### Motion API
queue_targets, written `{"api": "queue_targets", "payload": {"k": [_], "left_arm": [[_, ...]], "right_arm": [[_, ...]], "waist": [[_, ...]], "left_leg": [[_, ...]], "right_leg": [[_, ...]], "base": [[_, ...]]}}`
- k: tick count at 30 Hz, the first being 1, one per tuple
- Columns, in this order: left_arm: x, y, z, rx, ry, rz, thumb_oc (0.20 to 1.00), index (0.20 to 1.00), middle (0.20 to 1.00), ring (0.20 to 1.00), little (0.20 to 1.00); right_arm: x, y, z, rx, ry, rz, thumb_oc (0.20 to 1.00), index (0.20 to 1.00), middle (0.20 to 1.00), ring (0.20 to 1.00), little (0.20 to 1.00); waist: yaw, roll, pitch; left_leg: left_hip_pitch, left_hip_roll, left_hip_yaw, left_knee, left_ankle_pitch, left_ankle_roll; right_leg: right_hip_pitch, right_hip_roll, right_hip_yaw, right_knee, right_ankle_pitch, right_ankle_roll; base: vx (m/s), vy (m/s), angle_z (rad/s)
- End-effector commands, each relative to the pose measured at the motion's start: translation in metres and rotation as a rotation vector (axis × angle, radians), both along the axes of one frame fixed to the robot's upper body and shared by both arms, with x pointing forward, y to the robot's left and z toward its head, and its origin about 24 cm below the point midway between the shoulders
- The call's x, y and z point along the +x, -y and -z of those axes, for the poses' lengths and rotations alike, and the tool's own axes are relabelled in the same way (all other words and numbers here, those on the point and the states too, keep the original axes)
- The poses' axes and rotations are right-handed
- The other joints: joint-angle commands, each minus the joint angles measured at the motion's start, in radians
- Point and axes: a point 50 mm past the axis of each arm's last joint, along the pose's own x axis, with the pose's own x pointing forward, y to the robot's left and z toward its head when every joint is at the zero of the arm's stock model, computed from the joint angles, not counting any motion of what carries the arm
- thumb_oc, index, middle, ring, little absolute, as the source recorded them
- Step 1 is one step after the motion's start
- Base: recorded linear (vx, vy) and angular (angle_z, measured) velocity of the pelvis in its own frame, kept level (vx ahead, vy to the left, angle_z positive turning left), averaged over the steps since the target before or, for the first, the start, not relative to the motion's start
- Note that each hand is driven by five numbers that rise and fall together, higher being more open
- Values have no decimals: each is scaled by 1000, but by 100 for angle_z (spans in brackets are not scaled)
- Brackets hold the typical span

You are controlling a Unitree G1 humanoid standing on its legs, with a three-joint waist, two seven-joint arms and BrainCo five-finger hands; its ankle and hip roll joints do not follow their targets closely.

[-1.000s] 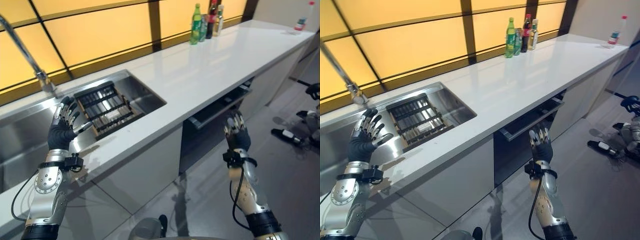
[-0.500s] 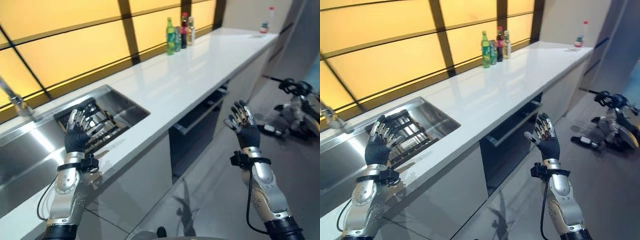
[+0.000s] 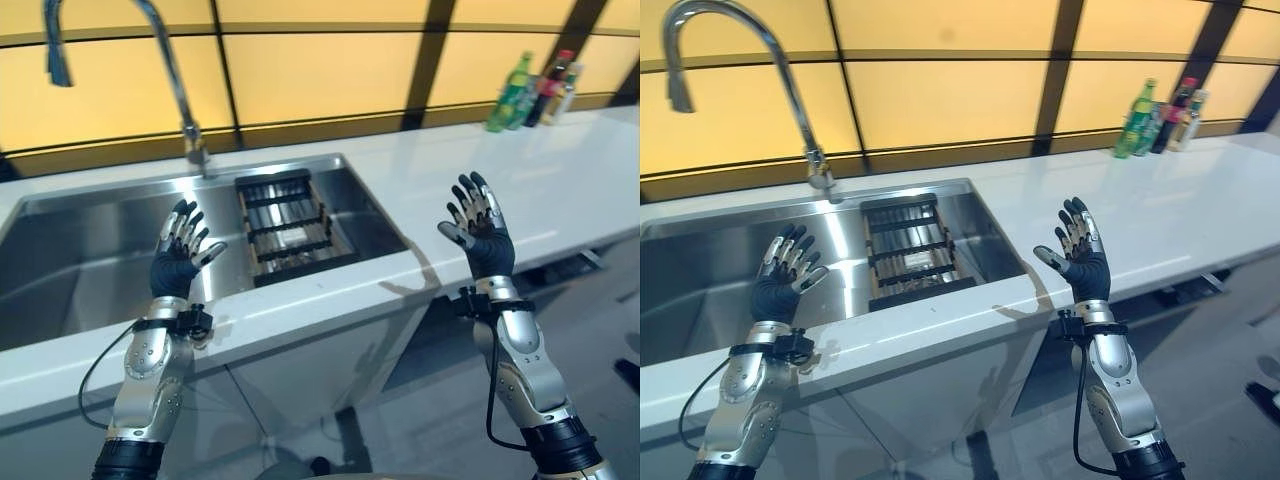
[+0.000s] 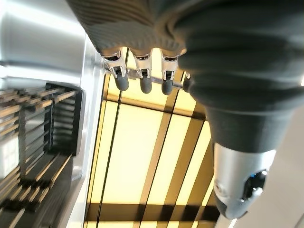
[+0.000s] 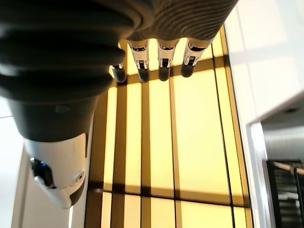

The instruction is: Pick up plates and place into dishwasher.

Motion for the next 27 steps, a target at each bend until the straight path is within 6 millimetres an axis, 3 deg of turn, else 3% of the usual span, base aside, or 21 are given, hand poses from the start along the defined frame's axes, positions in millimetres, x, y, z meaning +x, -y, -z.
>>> {"api": "queue_targets", "payload": {"k": [1,3,6,9,13,16,17,18,27], "left_arm": [[13,24,-25,-21,105,87,1000,1000,1000,1000,1000],[15,37,-25,-45,98,134,1000,1000,1000,1000,1000],[14,45,-29,-54,109,146,1000,1000,1000,1000,1000],[13,42,-28,-74,107,113,1000,1000,1000,1000,1000],[11,37,-25,-87,84,67,1000,1000,1000,1000,1000],[13,42,-25,-104,77,119,1000,1000,1000,1000,1000],[15,46,-25,-91,81,124,1000,1000,1000,1000,1000],[16,47,-24,-85,83,123,1000,1000,1000,1000,1000],[19,48,-23,-120,70,104,1000,1000,1000,1000,1000]], "right_arm": [[8,-1,-30,24,144,11,1000,1000,1000,1000,1000],[9,-3,-30,26,124,-6,1000,1000,1000,1000,1000],[10,-6,-31,18,112,-41,1000,1000,1000,1000,1000],[13,-14,-30,6,83,-90,1000,1000,1000,1000,1000],[14,-22,-23,-4,43,-113,1000,1000,1000,1000,1000],[11,-17,-22,-1,41,-50,1000,1000,1000,1000,1000],[11,-17,-23,2,52,-48,1000,1000,1000,1000,1000],[14,-20,-22,-1,55,-50,1000,1000,1000,1000,1000],[13,-26,-13,14,24,-58,1000,1000,1000,1000,1000]], "waist": [[-18,-45,-35],[-14,-50,-42],[3,-55,-51],[26,-64,-66],[48,-70,-72],[30,-61,-64],[29,-59,-60],[26,-57,-63],[-7,-14,-106]], "left_leg": [[36,39,86,39,-120,-39],[39,61,52,38,-125,-53],[36,87,46,44,-123,-78],[29,120,65,54,-120,-109],[-4,135,78,101,-116,-131],[-39,157,201,122,-85,-149],[-51,163,183,122,-64,-159],[-38,162,173,96,-80,-154],[61,189,209,-67,-49,-154]], "right_leg": [[33,-28,75,-199,288,49],[53,-22,85,-216,264,58],[96,-27,35,-255,243,53],[133,-31,-27,-315,250,44],[155,-16,-63,-358,251,22],[168,-12,-138,-366,249,9],[168,-7,-144,-370,251,5],[165,-6,-140,-374,252,7],[186,-2,-129,-392,242,14]], "base": [[118,-199,154],[86,-197,147],[25,-212,99],[11,-230,32],[3,-203,25],[-77,-101,38],[-97,-45,69],[-45,6,60],[28,43,-1]]}}
